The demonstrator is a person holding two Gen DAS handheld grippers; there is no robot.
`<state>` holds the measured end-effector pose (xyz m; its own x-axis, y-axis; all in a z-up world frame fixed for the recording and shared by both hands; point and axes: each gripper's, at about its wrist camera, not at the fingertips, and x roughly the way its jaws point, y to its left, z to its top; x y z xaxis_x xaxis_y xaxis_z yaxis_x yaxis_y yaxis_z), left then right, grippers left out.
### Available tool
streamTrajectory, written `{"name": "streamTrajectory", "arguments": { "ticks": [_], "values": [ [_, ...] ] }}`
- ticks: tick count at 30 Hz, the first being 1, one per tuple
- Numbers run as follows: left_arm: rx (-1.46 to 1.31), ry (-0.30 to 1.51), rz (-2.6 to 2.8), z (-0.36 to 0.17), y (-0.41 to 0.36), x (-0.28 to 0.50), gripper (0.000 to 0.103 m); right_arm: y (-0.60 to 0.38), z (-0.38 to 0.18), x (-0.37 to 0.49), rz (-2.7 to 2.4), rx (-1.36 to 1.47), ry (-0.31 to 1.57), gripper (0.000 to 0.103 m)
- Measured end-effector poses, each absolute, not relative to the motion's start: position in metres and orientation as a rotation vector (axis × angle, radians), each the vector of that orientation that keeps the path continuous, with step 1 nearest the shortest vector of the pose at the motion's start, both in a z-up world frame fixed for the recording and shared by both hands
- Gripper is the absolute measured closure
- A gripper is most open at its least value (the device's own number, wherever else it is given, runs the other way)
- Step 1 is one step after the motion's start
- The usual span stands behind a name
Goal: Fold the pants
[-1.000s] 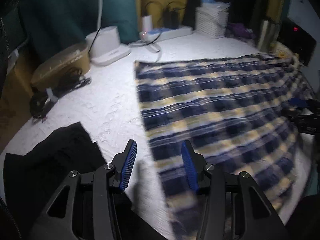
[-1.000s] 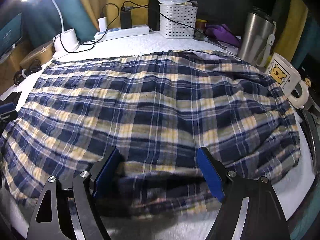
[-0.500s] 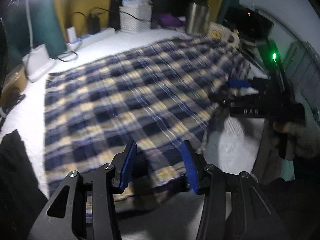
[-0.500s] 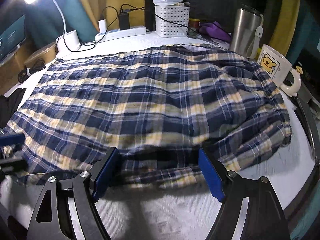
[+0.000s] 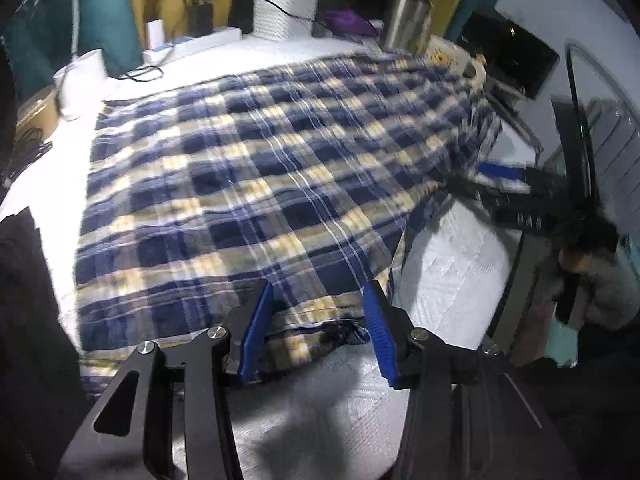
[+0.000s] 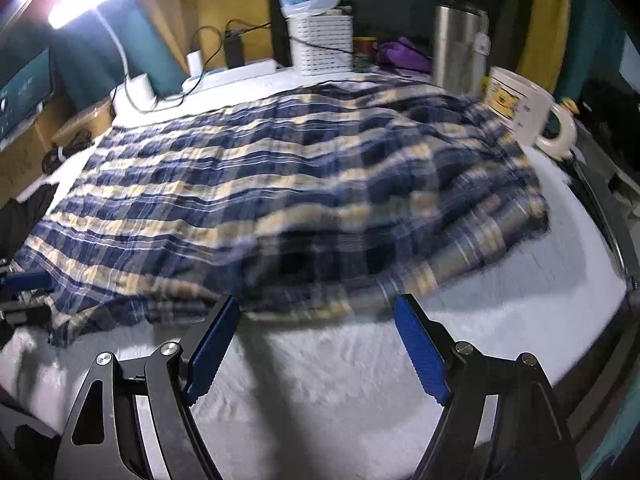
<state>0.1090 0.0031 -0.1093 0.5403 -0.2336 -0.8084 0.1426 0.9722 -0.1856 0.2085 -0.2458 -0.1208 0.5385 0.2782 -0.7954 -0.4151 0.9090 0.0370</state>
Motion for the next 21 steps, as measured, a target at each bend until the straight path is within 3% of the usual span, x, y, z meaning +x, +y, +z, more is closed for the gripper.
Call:
{"name": "streamTrajectory", "arguments": {
  "ticks": [6,10,13,21],
  "values": [
    [-0.146,0.867,-0.070,-0.077,0.038,0.119,0.056,-0.287,-0.110,0.208,0.375,-0.045,0.891,0.018],
    [-0.113,0.827,0.030,-0.064,0.052,0.136,0.056,-0.307,-0.101,0.216,0.362,0.005,0.866,0.007],
    [-0.073,0.796,0.062,-0.060,0.051,0.147,0.041,-0.319,-0.099,0.223,0.348,0.042,0.865,0.007],
    [-0.051,0.852,-0.017,-0.066,0.026,0.180,0.041,-0.330,-0.112,0.245,0.325,0.100,0.910,0.007]
  ]
}}
